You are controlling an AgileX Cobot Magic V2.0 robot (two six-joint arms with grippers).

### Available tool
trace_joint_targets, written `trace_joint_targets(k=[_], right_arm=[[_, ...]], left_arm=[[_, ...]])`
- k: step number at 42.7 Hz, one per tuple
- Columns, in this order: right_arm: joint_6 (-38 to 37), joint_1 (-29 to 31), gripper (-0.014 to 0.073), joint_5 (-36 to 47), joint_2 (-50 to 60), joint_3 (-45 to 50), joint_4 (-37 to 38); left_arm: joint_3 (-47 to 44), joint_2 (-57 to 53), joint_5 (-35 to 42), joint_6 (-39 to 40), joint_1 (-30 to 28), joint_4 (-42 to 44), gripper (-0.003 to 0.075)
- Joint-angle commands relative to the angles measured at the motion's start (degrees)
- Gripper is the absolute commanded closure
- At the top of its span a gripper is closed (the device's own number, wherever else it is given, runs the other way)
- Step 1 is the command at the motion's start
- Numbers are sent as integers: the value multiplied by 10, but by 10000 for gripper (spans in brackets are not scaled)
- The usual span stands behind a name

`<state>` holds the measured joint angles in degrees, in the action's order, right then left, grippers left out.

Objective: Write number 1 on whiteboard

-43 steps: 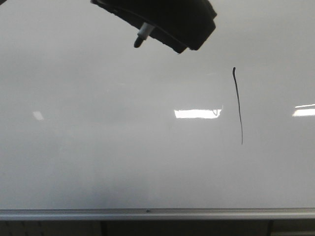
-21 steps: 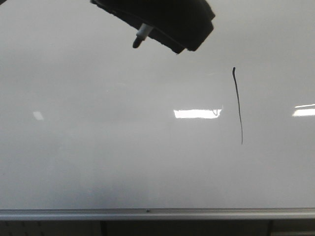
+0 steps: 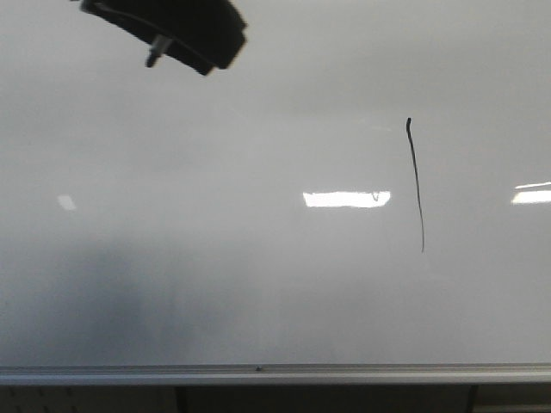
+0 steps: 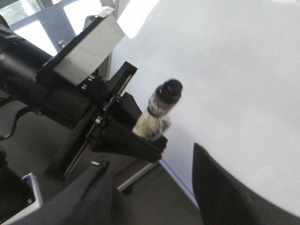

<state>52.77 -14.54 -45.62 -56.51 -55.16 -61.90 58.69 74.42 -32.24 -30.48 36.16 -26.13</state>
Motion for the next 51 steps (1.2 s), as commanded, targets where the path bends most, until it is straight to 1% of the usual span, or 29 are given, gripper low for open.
trace_joint_targets(k=[1,9,12,15,16,18,24,30,33,44,51], right_arm=[[-2,3,243,72,36,11,-13],[-2,3,440,181,102,92,-9],[-2,3,533,210,127,121,-9],[-2,3,652,230,152,151,-9],[-2,3,669,232,159,156,-9],[-2,3,650,241,172,175,-9],[-2,3,654,243,196,210,-9],[-2,3,654,235,197,223,-9],[-2,3,654,236,197,224,-11],[-2,3,654,237,197,224,-13],[-2,3,654,235,197,224,-13]], left_arm=[[10,-18,33,10,-70,-11,741],[-17,-18,35,10,-211,-11,741],[-32,-18,40,10,-259,-11,741],[-49,-18,50,10,-308,-10,741],[-53,-18,52,10,-320,-10,741],[-64,-18,60,10,-349,-8,741],[-99,-18,94,10,-424,-8,741],[-124,-14,123,10,-472,-8,741],[-125,-2,129,10,-477,2,740],[-116,87,203,8,-470,24,740],[-101,144,213,8,-455,30,741]])
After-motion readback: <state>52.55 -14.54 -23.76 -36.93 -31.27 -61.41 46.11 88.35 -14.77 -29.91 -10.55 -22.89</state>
